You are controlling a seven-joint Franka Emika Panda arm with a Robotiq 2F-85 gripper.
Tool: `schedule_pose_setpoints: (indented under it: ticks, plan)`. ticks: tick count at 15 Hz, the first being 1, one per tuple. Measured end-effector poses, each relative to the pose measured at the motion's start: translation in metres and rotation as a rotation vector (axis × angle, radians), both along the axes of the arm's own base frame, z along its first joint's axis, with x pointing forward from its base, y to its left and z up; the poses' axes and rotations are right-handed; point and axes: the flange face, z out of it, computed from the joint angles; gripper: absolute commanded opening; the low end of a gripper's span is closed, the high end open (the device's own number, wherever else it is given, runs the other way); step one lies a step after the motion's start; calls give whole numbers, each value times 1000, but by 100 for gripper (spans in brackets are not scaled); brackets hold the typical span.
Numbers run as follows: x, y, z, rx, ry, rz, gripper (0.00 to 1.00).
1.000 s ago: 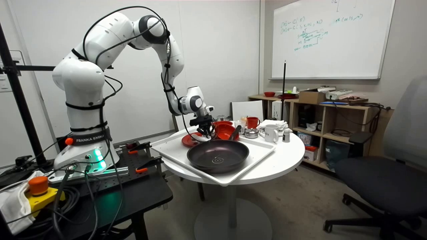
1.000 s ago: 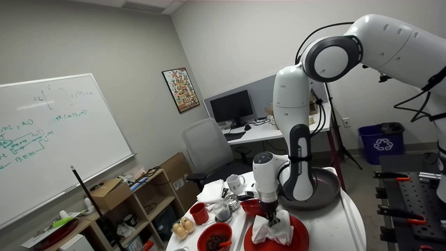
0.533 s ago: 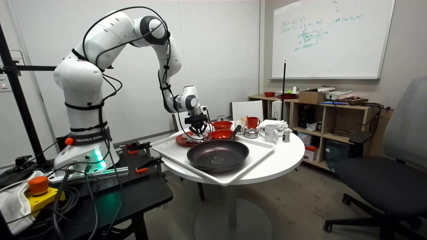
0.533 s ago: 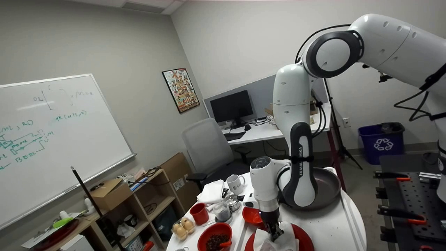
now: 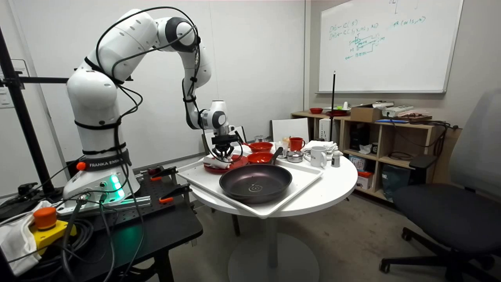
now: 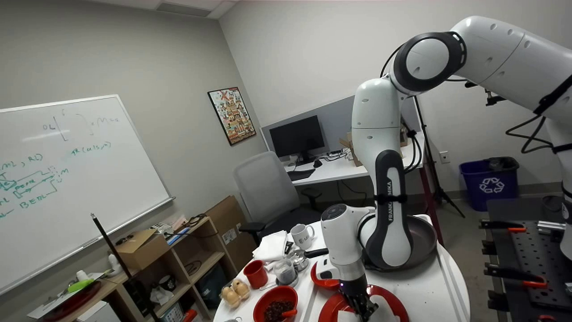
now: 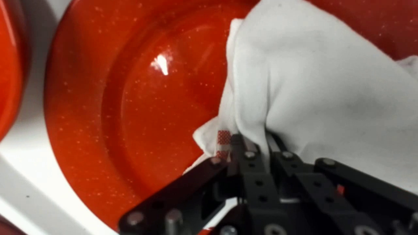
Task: Wipe the red plate with a towel
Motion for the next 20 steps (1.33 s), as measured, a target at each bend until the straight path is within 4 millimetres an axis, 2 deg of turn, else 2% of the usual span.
schedule_pose_setpoints:
  ticks: [5,10,16,20]
  plan:
    - [-8,4,0,-25,90,98,7]
    - [1,-5,0,-76,148,63,7]
    - [20,-33,3,-37,-11,-188,7]
    - [25,-48,0,-30,-129,-326,7]
